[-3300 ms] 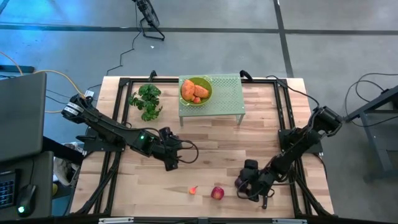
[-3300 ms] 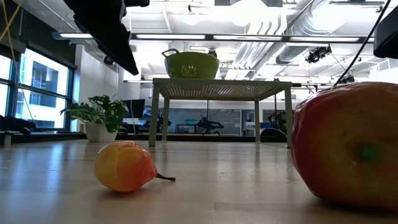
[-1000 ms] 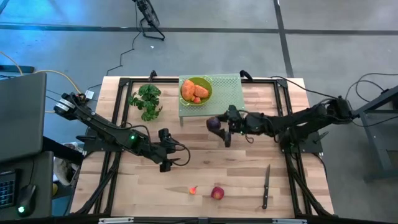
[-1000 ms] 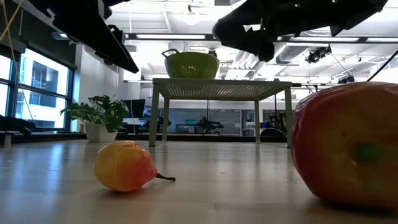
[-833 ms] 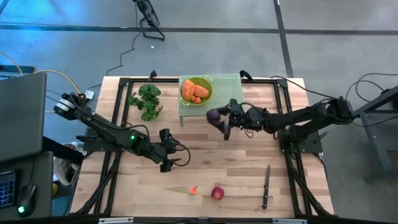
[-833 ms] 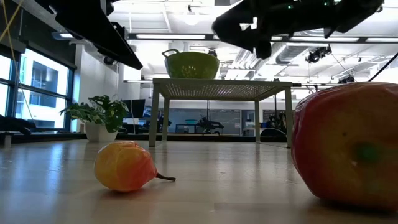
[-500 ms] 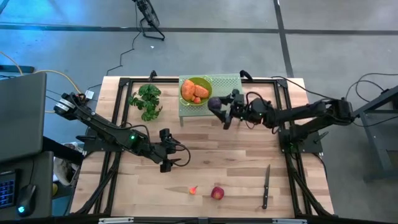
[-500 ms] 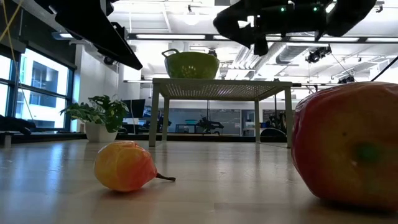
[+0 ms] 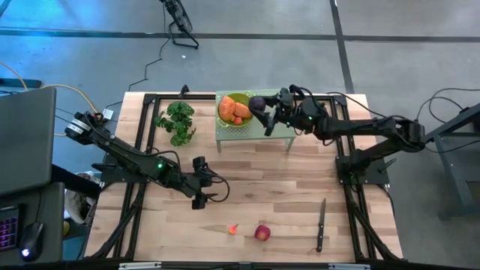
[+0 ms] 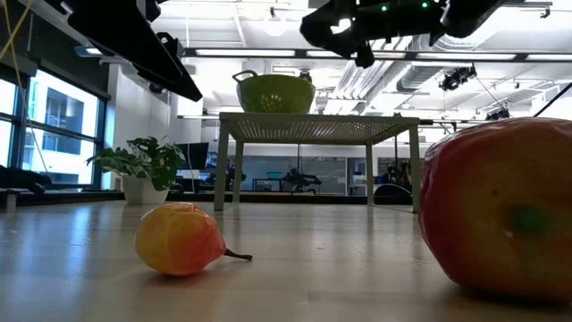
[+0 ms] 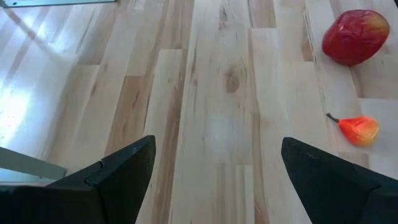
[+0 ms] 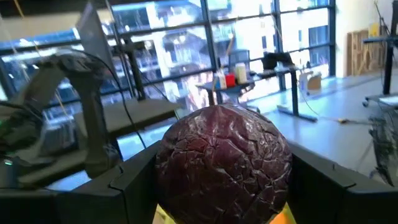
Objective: Pick & Place Fruit
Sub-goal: Put the purple plum into the green strainer bowl on the shelf
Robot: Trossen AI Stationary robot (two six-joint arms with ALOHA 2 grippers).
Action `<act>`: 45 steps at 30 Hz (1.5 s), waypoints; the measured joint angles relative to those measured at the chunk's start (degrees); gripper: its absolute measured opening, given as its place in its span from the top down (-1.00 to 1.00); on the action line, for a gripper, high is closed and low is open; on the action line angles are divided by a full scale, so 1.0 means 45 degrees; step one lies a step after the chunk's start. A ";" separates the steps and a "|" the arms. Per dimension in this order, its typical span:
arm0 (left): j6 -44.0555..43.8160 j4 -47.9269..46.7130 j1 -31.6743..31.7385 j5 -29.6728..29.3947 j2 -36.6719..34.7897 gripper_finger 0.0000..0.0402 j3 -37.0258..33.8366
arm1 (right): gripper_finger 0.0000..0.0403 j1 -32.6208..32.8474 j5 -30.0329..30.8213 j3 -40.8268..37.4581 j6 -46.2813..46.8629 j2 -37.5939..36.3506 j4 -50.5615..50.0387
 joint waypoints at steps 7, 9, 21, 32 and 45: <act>0.0000 -0.0028 0.0000 -0.0005 0.0000 -0.70 0.0000 | -0.34 -0.0617 -0.0170 0.1311 0.0003 0.0642 -0.1721; -0.0005 -0.0030 0.0000 -0.0005 0.0000 -0.70 0.0000 | -0.34 -0.0708 -0.0441 0.1635 -0.0002 0.0902 -0.2208; -0.0005 -0.0109 0.0000 -0.0010 0.0000 -0.70 0.0000 | -0.42 -0.1149 -0.1173 0.2022 -0.0117 0.1961 -0.2512; 0.0015 -0.0102 0.0000 -0.0015 0.0000 -0.70 0.0000 | -0.40 -0.1447 -0.1752 0.2022 -0.0439 0.2710 -0.2544; 0.0034 -0.0102 0.0000 -0.0015 0.0000 -0.70 0.0000 | -0.47 -0.1532 -0.2346 0.2022 -0.0769 0.2710 -0.2728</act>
